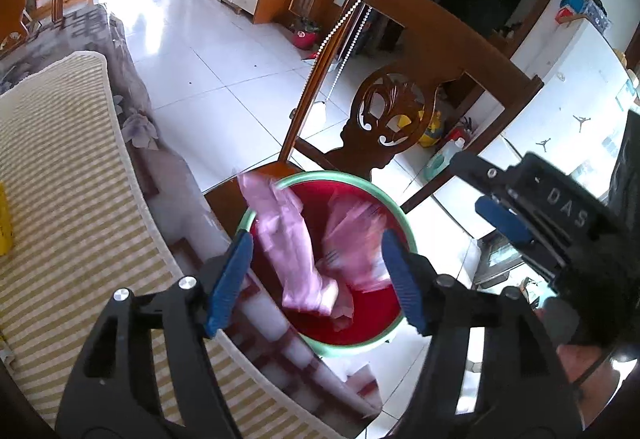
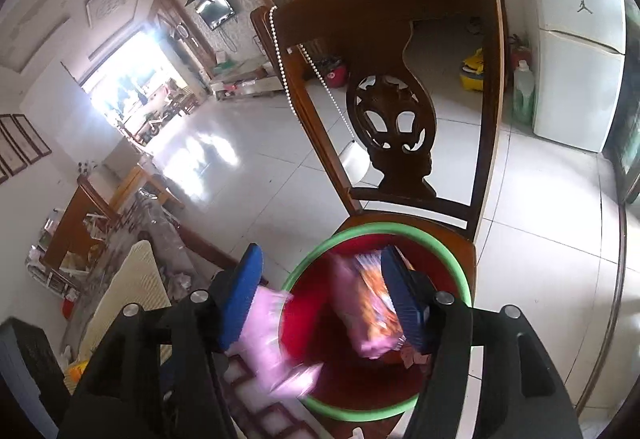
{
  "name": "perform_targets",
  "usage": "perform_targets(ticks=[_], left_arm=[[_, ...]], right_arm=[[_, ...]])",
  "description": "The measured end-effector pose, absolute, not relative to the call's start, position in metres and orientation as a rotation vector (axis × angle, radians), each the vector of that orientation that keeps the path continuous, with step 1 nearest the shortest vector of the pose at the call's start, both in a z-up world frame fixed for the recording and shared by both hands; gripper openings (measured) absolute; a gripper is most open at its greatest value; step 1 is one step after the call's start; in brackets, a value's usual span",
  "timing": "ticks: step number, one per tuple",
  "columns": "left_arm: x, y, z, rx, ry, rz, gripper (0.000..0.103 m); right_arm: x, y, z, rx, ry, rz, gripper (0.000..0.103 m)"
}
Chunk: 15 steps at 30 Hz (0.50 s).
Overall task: Collect trash
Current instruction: 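Carry both pink bags to the red bucket and open both tools to drop them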
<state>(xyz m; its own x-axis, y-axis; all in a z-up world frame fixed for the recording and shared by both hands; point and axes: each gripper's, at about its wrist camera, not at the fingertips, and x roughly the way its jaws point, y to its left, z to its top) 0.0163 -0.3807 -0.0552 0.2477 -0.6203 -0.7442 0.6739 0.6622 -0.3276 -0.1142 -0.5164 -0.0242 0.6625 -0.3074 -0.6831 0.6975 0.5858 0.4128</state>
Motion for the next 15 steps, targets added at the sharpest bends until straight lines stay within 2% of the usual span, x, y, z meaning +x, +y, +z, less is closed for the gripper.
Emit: perform_targets(ticks=[7,15], left_arm=[[0.017,-0.354,-0.044,0.014,0.946,-0.859,0.064],[0.012,-0.264,-0.024,-0.018,0.85,-0.745,0.064]], right_arm=[[-0.106,-0.513,-0.023,0.699,0.598,-0.607,0.065],[-0.089,-0.494,-0.019,0.629,0.627,-0.565,0.067]])
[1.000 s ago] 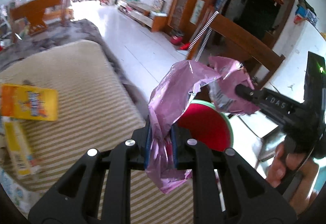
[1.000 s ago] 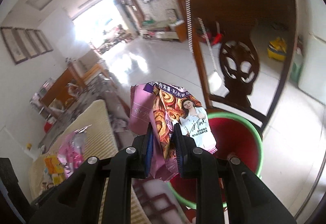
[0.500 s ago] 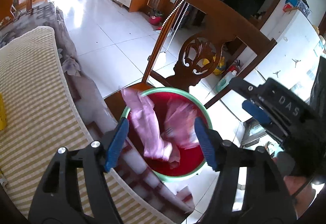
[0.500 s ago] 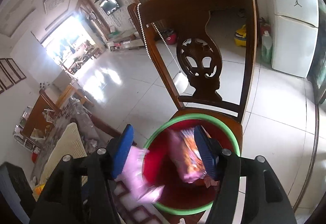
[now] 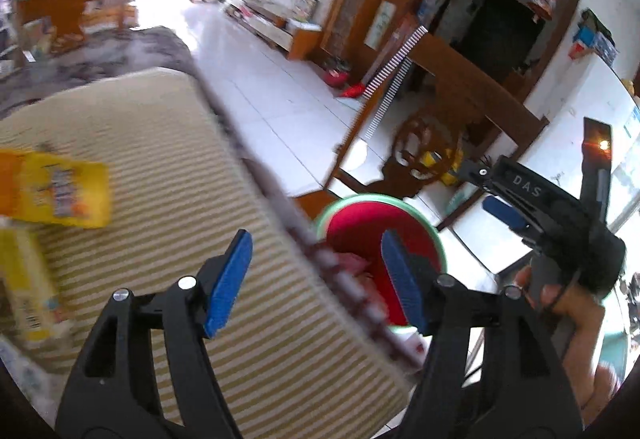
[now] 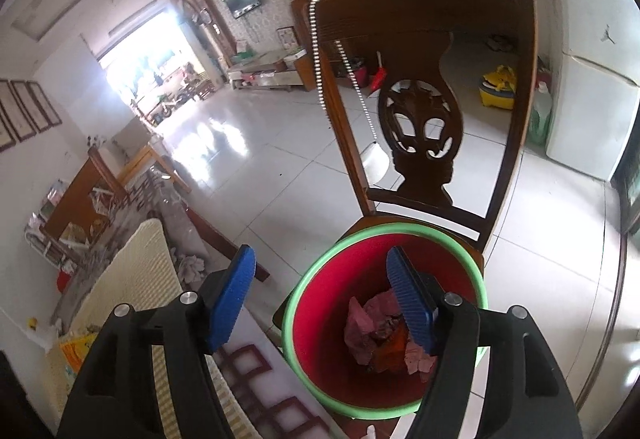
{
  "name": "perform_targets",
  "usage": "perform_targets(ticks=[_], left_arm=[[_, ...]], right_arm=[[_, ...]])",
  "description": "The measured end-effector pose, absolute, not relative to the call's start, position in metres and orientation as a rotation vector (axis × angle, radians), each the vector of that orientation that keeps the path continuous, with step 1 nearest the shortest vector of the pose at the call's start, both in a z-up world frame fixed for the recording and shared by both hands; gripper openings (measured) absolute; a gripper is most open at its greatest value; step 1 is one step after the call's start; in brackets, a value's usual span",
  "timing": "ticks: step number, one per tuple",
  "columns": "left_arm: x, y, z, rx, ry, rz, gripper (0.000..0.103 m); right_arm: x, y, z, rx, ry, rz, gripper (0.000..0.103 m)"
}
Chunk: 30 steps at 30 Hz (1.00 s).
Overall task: Collect trash
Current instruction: 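Carry both pink bags to the red bucket and open both tools to drop them, then grasp the clear water bottle with the red label using the left tool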
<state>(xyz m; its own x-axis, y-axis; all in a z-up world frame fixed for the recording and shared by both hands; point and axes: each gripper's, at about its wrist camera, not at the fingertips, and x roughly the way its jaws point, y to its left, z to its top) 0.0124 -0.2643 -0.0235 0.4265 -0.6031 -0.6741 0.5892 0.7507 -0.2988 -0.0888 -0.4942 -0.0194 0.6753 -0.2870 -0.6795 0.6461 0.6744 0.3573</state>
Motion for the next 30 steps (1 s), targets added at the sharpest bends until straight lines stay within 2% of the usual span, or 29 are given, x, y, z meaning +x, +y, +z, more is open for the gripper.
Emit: perform_targets(ticks=[9,15,20,24,27,30], left_arm=[[0.034,-0.081,-0.013,0.011,0.792,-0.335,0.064],[0.08,0.02,-0.027,0.071,0.89,-0.094,0.065],[0.122,0.045,-0.052,0.19,1.044,-0.087,0.067],[0.153,0.047,-0.076,0.276,1.154,-0.115,0.074],[0.168,0.054,-0.093,0.269,1.229,-0.121,0.074],[0.17,0.062,-0.095,0.214,1.217,-0.128,0.067]], right_arm=[[-0.05,-0.439,-0.013,0.502,0.68,-0.422,0.067],[-0.022,-0.392,-0.014,0.441,0.715,-0.317,0.068],[0.001,-0.352,-0.014,0.379,0.746,-0.239,0.068],[0.016,-0.331,-0.018,0.361,0.768,-0.205,0.068],[0.025,-0.322,-0.023,0.36,0.79,-0.187,0.068],[0.032,-0.313,-0.026,0.337,0.809,-0.166,0.068]])
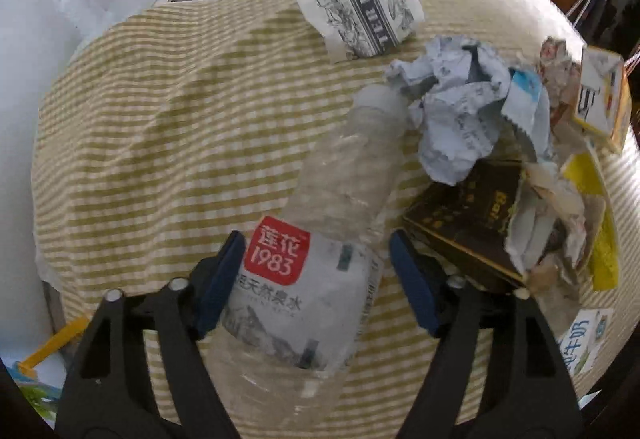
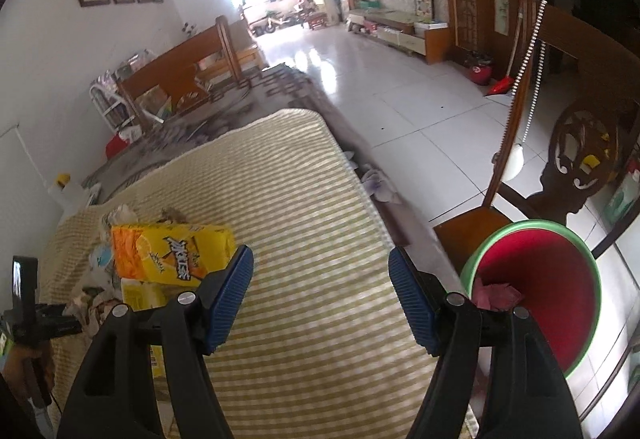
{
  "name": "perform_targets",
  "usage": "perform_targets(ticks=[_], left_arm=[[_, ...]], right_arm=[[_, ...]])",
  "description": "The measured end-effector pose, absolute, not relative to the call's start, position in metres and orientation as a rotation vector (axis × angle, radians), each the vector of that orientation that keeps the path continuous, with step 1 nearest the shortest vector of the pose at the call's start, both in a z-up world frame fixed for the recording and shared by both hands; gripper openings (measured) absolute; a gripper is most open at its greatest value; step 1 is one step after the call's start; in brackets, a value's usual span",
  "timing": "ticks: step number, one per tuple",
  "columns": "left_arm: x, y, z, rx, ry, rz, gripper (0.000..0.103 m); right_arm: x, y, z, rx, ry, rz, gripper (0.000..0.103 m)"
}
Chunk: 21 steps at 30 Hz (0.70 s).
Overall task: Collect trash
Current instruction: 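Grasp the clear water bottle with the red label using the left tool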
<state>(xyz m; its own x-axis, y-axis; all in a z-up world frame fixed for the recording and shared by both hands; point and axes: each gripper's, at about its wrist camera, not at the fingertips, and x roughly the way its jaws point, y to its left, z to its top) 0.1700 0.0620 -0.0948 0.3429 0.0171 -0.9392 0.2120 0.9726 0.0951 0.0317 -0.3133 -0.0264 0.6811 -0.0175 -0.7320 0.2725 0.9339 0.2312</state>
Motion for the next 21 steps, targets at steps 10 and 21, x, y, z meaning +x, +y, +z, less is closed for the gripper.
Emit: perform_targets(ticks=[10,21], left_arm=[[0.128,0.087,-0.075,-0.043,1.089,-0.057,0.051],[0.011,0.12,-0.024,-0.334,0.838,-0.042,0.051]], right_arm=[[0.036,-0.305,-0.03,0.323,0.83,-0.153,0.068],[0.033,-0.277,-0.022,0.234,0.788,-0.054,0.068]])
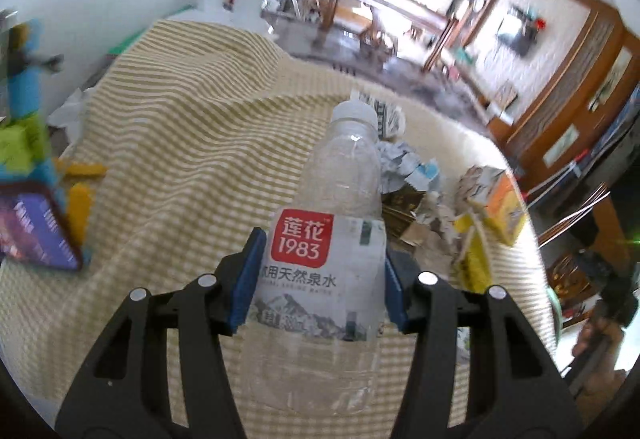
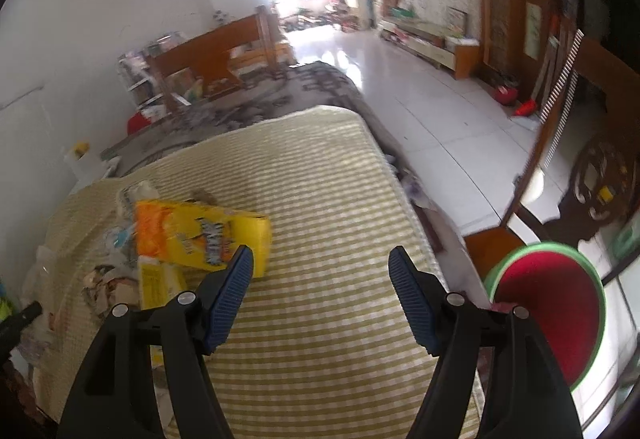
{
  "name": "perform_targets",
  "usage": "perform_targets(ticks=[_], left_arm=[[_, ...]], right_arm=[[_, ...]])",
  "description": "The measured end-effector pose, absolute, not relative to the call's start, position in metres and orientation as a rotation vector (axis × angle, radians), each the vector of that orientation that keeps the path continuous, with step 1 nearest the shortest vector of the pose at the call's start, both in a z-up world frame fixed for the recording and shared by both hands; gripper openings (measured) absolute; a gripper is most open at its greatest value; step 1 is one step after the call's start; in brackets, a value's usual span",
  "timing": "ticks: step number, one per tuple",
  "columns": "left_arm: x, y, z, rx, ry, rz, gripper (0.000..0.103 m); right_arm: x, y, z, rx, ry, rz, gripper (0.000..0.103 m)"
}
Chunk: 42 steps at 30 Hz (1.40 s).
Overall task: Collect trash
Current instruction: 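Grasp the clear water bottle with the red label using the left tool, then grasp the yellow iced-tea carton with the right tool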
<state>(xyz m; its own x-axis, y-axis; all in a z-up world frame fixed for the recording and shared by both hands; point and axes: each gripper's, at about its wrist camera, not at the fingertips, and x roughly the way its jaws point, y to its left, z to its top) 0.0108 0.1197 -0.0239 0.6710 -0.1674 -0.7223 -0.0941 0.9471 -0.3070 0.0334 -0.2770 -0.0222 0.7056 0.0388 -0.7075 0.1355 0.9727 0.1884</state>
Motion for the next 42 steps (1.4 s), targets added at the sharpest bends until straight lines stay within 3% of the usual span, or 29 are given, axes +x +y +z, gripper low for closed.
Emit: perform_targets(ticks=[8,11,19,24,31,42], left_arm=[[0.009,0.109,-0.025,-0.301,0.815,-0.056,0.051],[0.011,0.105,-0.027,-0.28,0.821,-0.084,0.051],[0.008,0.106,-0.031,-0.308,0.835,-0.097,0.052],[0.008,0.104,-0.033,-0.301,0.84,-0.098,0.052],[0.009,0.102,-0.036,-0.296,0.843,-0.091,0.052],[0.008,0.1,-0.035,-0.278,0.843,-0.097,0.052]], right_arm=[[0.043,-0.229,-0.023,0.078,0.788,0.074,0.069],[0.056,-0.206,-0.025,-0.063,0.806,0.122,0.075],[0.106,-0.148,-0.06,-0.577,0.902,0.225,0.075],[0.12,-0.135,-0.088,-0.722,0.94,0.224,0.075],[0.123,-0.148,-0.078,-0.622,0.934,0.225,0.064],[0.111,-0.158,-0.048,-0.225,1.186,0.389,0.062]])
